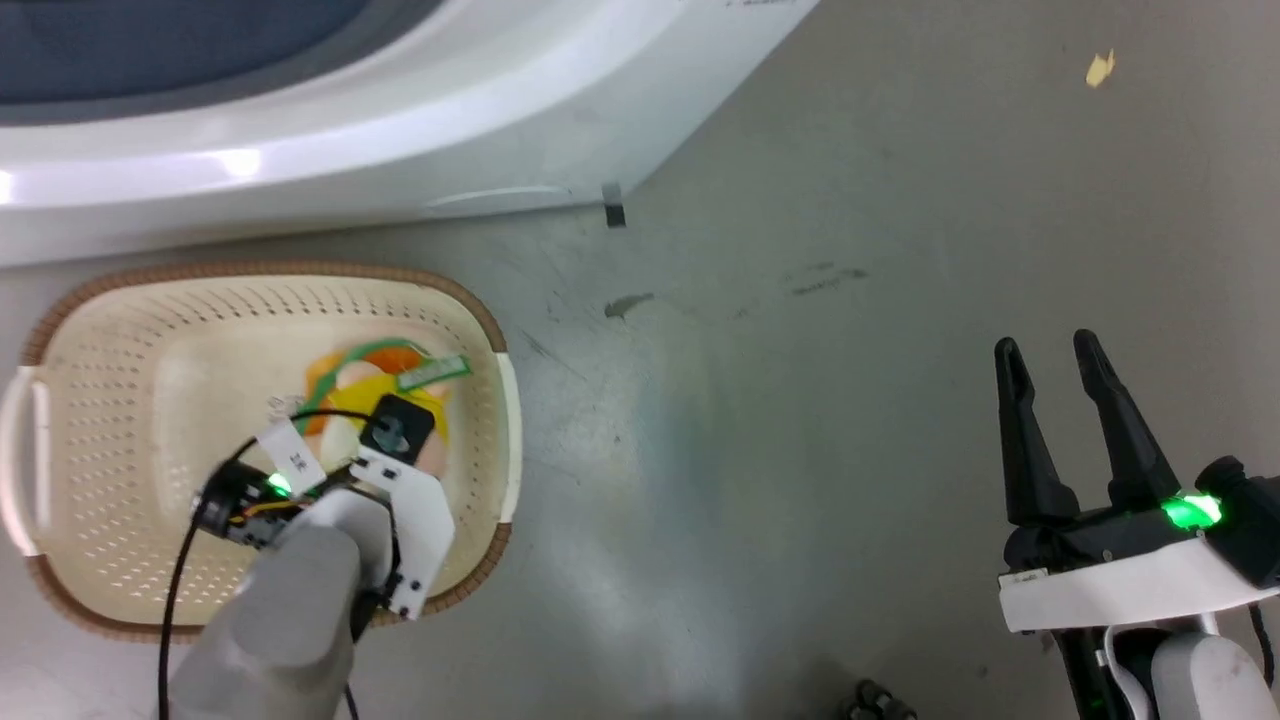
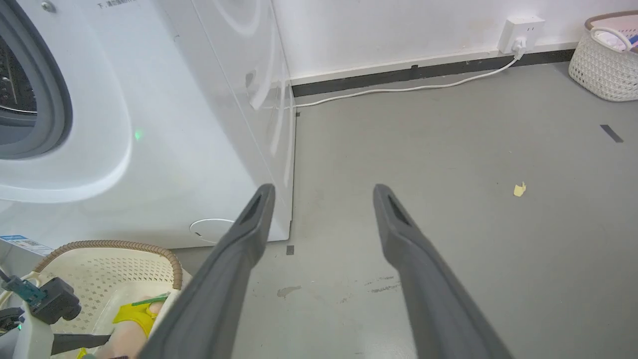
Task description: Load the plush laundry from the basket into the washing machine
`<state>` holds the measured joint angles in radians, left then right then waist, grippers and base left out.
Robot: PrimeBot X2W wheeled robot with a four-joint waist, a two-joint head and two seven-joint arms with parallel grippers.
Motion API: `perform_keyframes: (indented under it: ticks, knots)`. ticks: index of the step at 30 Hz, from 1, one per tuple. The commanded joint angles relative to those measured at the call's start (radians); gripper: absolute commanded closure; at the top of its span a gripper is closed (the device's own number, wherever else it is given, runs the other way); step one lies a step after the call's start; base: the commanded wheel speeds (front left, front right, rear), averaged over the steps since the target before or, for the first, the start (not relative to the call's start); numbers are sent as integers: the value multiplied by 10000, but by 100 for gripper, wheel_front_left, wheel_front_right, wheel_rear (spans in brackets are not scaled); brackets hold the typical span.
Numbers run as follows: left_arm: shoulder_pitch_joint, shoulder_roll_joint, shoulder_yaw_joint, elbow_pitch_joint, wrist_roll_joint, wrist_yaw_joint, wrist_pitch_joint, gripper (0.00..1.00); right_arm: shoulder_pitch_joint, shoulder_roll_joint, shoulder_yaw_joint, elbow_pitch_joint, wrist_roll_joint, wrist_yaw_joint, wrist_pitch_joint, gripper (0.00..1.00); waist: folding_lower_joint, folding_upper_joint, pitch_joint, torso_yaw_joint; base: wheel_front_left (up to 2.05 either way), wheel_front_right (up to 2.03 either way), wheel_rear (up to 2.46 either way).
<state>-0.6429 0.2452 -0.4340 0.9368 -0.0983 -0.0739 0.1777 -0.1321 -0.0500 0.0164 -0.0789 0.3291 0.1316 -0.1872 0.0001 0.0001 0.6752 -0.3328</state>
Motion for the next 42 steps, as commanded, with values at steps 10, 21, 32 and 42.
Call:
perform_keyframes:
  ticks: [10,21,32,42]
  knots:
    - [-862,408,-431,1213,-308,295,223,100,-424,-2,86,-143,434,-8,-281,0,-1,-1,792,-475,0,0,0]
    - [-603,326,-434,2345,-1232,605,-786,100,-459,-2,-42,-29,283,-9,-511,0,-1,-1,-61,-435,0,0,0]
    - [427,-541,-819,3112,-1957,279,-3621,100,284,-2,-466,162,-723,-9,-741,0,-1,-1,-2858,911,0,0,0]
    - [2068,-883,-416,489,-2235,333,-4387,100,1180,-2,-760,219,-1244,-9,-745,0,-1,-1,-4726,2281,0,0,0]
